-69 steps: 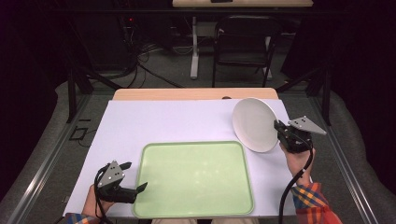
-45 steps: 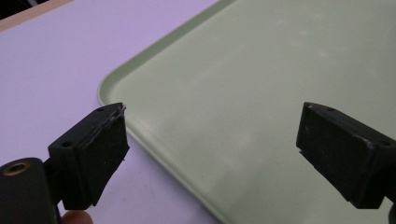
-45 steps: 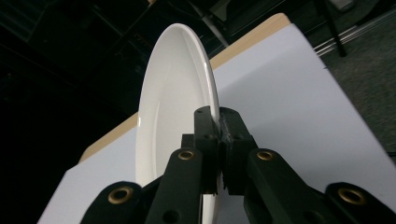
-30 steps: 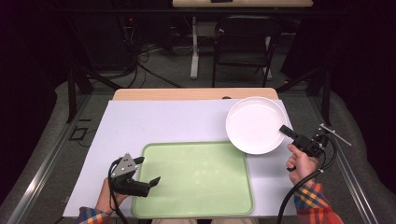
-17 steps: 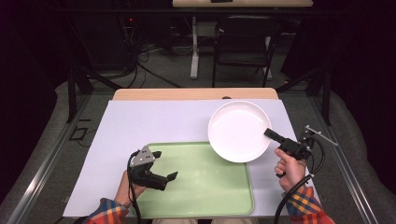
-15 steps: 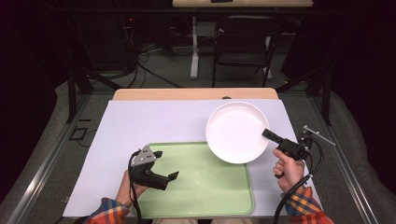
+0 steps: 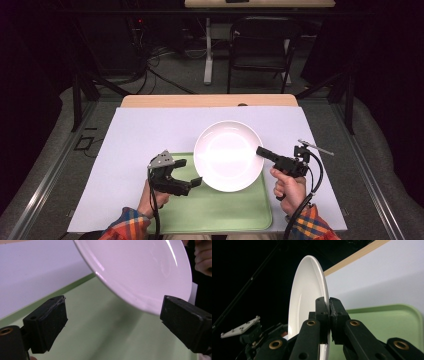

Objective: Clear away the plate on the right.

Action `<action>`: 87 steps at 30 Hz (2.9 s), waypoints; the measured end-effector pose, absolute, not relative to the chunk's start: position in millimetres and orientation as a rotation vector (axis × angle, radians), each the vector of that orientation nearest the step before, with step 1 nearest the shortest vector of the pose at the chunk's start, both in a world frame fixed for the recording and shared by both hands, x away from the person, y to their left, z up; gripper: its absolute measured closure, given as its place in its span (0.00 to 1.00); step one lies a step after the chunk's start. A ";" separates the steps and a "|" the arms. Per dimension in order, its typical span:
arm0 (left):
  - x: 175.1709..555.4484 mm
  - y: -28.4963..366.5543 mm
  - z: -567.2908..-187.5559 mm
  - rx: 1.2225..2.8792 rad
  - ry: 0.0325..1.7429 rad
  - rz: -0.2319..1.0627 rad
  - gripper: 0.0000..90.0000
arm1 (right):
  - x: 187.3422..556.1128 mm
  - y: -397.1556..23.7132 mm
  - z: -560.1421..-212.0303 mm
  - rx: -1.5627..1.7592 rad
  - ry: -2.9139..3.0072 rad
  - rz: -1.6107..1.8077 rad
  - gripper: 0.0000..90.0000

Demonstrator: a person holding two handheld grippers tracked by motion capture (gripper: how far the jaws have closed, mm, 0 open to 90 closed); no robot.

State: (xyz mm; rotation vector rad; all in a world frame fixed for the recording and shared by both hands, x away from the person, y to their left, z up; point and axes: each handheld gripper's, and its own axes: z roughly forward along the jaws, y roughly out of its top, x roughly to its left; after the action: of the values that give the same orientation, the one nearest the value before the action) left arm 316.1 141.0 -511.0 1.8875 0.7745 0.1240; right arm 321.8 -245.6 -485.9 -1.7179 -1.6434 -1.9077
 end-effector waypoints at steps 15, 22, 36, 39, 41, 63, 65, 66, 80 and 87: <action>317.0 142.4 -514.2 1.848 0.789 0.097 0.47 | 315.6 -220.6 -489.9 -1.663 -1.725 -1.853 0.96; 318.2 149.1 -517.1 1.763 0.795 -0.003 0.58 | 315.4 -216.4 -495.9 -1.651 -1.736 -1.836 0.97; 308.6 155.4 -509.9 1.745 0.790 0.001 0.74 | 308.8 -209.9 -492.9 -1.660 -1.889 -1.839 0.91; 305.6 157.4 -508.2 1.750 0.788 0.006 0.76 | 306.5 -207.0 -491.3 -1.650 -1.942 -1.838 0.89; 303.7 159.1 -508.0 1.749 0.791 0.004 0.77 | 305.1 -205.1 -491.2 -1.641 -1.961 -1.839 0.89; 284.9 171.6 -513.7 1.794 0.897 -0.030 0.80 | 292.6 -188.3 -502.6 -1.576 -2.104 -1.753 0.87; 282.9 173.7 -516.8 1.804 0.923 -0.041 0.80 | 291.0 -184.9 -507.1 -1.572 -2.122 -1.724 0.87; 282.9 173.7 -516.8 1.804 0.923 -0.041 0.80 | 291.0 -184.9 -507.1 -1.572 -2.122 -1.724 0.87; 291.0 174.4 -532.0 1.900 0.998 -0.065 0.78 | 294.7 -176.1 -530.7 -1.580 -2.183 -1.587 0.86; 293.7 172.3 -533.9 1.912 0.993 -0.067 0.77 | 298.7 -176.4 -537.1 -1.595 -2.181 -1.542 0.85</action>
State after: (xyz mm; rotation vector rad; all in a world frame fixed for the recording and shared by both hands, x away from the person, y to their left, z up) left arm 293.7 172.3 -533.9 1.9122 0.9929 -0.0667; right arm 298.7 -176.4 -537.1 -1.5955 -2.1815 -1.5415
